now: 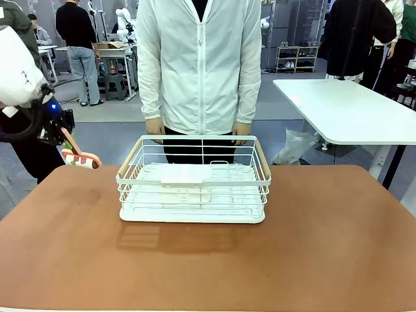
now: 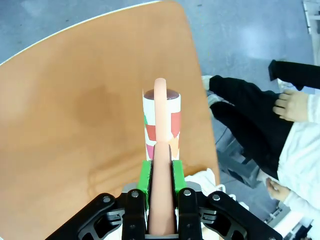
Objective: Clean the table.
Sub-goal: Place the Lint Roller down when the Dish drying rack is positioned in the middle of the table.
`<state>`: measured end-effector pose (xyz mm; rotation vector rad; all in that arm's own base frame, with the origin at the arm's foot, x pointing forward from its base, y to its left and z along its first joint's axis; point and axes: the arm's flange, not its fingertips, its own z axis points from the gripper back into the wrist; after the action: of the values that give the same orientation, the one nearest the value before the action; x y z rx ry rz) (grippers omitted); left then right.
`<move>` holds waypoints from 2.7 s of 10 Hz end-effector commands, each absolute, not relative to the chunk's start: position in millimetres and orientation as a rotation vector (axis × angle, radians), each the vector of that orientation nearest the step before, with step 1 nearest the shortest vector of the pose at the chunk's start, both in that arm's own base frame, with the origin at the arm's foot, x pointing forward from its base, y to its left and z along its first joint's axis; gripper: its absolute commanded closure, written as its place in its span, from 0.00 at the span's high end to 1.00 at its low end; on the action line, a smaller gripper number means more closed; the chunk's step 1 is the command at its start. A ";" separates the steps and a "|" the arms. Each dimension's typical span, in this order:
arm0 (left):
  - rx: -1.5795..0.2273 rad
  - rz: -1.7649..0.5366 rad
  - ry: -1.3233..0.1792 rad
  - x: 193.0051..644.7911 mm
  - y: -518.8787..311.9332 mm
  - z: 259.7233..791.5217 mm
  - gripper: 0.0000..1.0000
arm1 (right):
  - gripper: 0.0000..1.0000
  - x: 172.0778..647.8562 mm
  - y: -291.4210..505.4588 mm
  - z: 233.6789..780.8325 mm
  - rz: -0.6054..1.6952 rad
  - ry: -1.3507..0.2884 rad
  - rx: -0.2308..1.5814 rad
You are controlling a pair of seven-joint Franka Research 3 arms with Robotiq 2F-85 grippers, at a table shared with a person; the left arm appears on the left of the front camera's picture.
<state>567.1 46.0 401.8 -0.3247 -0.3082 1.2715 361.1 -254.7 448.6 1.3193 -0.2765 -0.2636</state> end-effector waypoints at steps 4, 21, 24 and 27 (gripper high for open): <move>-0.358 1.320 -0.309 545.7 41.0 342.6 0.21 | 1.00 358.8 -254.5 449.6 -0.261 -0.277 1.321; -0.249 1.351 -0.241 489.3 31.2 382.6 1.00 | 1.00 358.8 -254.5 449.6 -0.261 -0.277 1.321; -0.264 1.333 -0.235 490.6 32.6 382.9 1.00 | 1.00 358.8 -254.5 449.6 -0.261 -0.277 1.321; -0.279 1.321 -0.243 493.3 33.1 379.7 1.00 | 1.00 358.8 -254.5 449.6 -0.261 -0.277 1.321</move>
<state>493.3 31.7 379.4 -0.2787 -0.2402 1.3187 361.1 -254.7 448.6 1.3193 -0.2766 -0.2637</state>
